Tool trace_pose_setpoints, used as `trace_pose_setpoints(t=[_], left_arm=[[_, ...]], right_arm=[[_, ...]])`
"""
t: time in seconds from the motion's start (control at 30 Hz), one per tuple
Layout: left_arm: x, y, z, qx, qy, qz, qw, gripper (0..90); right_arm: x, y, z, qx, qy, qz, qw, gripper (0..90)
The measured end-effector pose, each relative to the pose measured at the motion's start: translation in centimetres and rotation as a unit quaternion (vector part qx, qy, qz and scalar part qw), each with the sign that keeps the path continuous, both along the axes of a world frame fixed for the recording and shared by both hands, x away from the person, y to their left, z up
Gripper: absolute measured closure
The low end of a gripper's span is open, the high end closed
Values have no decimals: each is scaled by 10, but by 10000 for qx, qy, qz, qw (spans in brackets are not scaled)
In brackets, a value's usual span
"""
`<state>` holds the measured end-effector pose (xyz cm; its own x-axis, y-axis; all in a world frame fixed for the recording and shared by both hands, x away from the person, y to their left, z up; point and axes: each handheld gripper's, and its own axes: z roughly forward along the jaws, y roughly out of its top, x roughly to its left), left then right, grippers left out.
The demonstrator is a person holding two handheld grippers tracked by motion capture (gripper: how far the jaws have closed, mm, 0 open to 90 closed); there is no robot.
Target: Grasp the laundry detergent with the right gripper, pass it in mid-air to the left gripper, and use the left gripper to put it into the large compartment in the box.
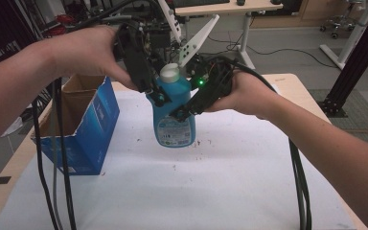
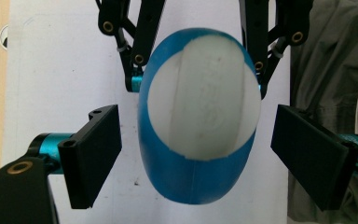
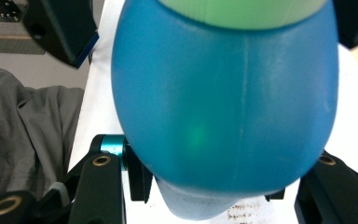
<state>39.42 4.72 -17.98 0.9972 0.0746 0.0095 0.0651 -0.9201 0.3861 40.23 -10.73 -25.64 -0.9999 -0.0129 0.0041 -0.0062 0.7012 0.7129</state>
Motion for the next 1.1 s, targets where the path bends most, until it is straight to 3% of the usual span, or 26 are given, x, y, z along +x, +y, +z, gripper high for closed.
trace_pose_setpoints(t=[0.27, 0.4, 0.47, 1.1], left_arm=[[4, -3, -6, 118, -36, -3, 9999, 162], [4, -5, -7, 37, -59, 6, 10000, 163], [3, -6, -8, 105, -132, -20, 9999, 163], [2, -6, -9, 81, -145, 11, 9999, 163]], right_arm=[[0, 1, -1, -30, -63, 66, 10000, 474], [-1, 1, 0, -8, -45, 7, 10000, 474], [-1, 0, 0, 26, -56, 23, 10000, 474], [-1, -1, 1, 11, -117, -38, 9999, 474]])
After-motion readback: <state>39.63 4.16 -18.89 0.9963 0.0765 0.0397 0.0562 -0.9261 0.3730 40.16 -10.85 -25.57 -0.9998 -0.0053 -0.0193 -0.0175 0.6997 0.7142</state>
